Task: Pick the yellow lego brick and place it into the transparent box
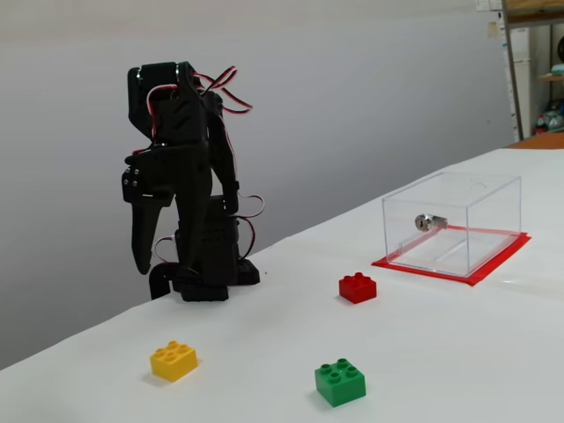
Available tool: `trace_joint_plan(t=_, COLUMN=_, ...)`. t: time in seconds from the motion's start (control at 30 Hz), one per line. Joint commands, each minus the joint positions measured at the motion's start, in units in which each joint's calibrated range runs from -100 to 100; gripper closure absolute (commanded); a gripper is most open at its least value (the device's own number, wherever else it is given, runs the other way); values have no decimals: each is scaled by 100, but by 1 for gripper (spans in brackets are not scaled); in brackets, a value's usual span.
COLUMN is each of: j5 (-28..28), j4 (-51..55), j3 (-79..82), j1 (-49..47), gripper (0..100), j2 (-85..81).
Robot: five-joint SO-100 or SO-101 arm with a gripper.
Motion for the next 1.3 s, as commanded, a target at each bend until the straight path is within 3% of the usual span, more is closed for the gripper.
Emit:
trace_joint_plan(t=0.0, j5=43, j4=28, j3=-395, j1=14, gripper=75, j2=184)
trace_joint_plan(t=0.4, j5=37, j4=28, j3=-359, j1=14, gripper=68, j2=642)
trace_joint_plan(t=1.27, j5=-4, j4=-233, j3=228, j1=760, gripper=69, j2=1499)
